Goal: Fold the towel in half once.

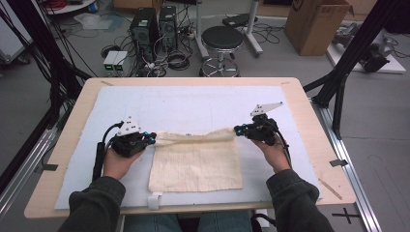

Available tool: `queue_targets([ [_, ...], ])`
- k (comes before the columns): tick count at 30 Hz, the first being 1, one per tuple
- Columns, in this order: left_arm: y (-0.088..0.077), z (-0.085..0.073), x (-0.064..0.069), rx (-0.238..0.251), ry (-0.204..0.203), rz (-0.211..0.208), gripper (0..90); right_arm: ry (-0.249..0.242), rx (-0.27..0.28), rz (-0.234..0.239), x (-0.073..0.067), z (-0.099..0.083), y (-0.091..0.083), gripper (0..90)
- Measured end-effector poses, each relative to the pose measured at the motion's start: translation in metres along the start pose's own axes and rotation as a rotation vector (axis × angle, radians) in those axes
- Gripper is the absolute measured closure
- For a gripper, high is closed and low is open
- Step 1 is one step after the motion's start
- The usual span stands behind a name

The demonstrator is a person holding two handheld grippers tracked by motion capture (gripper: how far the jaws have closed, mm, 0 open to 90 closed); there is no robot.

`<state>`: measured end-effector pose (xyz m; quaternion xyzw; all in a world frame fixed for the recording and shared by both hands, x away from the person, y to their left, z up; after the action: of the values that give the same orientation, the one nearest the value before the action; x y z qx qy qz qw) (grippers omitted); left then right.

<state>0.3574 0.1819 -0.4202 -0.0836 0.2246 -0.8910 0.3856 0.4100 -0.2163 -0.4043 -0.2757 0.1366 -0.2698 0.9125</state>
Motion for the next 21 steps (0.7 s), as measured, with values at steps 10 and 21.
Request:
queue_targets([
  [10, -0.01, -0.011, 0.011, -0.004, 0.024, -0.013, 87.7, -0.019, 0.006, 0.016, -0.015, -0.013, -0.004, 86.9],
  [21, -0.023, -0.011, 0.027, 0.002, 0.075, -0.009, 87.6, -0.042, 0.005, 0.028, -0.032, -0.025, -0.014, 86.9],
])
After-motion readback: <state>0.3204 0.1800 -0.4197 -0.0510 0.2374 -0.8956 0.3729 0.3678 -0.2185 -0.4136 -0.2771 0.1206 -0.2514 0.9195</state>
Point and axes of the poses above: each handheld gripper's, and its own axes: y roughly forward along the jaws, z roughly out of its top, x roughly to its right, the point moved 3 cm from there along y, roughly forward along the jaws, and after that the axes turned 3 degrees about x, right-handed, at the moved point
